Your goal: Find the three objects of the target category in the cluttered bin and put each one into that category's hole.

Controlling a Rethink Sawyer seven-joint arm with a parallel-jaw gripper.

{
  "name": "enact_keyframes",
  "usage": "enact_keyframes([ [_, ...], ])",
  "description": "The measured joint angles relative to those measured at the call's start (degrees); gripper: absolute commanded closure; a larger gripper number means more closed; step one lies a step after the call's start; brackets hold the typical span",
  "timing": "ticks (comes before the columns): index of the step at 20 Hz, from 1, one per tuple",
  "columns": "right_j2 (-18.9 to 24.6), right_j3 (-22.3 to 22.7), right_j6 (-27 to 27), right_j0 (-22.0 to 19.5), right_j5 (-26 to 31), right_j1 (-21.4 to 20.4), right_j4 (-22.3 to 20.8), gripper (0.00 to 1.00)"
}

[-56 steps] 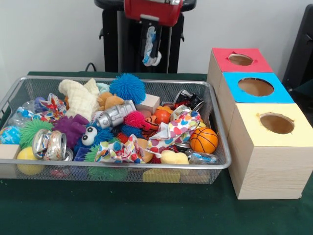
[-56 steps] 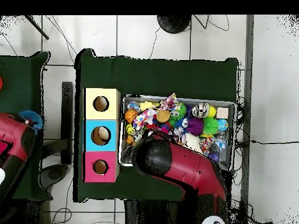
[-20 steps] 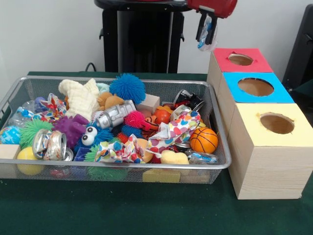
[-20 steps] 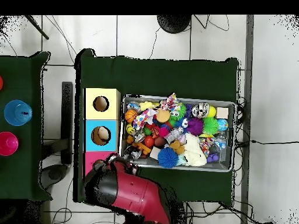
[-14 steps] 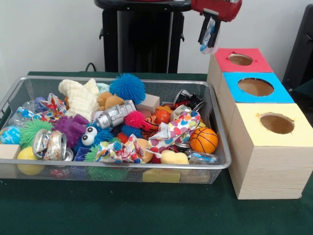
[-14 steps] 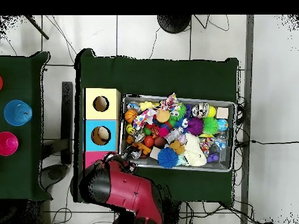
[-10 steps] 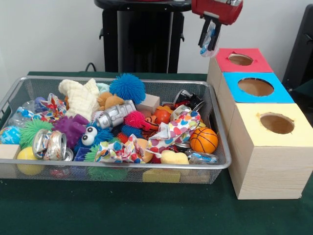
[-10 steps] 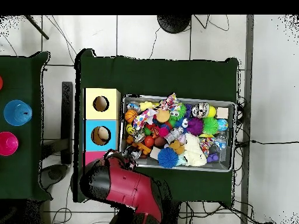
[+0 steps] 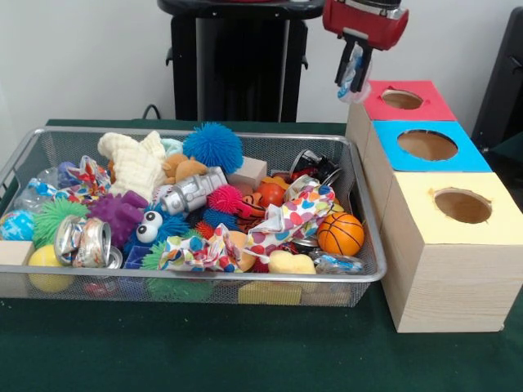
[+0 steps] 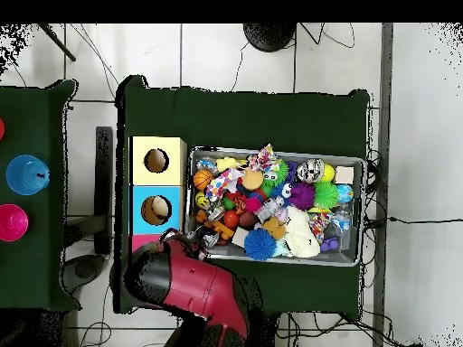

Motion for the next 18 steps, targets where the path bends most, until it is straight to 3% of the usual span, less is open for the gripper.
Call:
enact_keyframes([
  [13, -3.7, -3.0, 5.1, 9.4, 0.7, 2.9, 2.2, 1.00],
  [18, -4.0, -3.8, 7.3, 10.9, 0.7, 4.4, 3.5, 1.00],
])
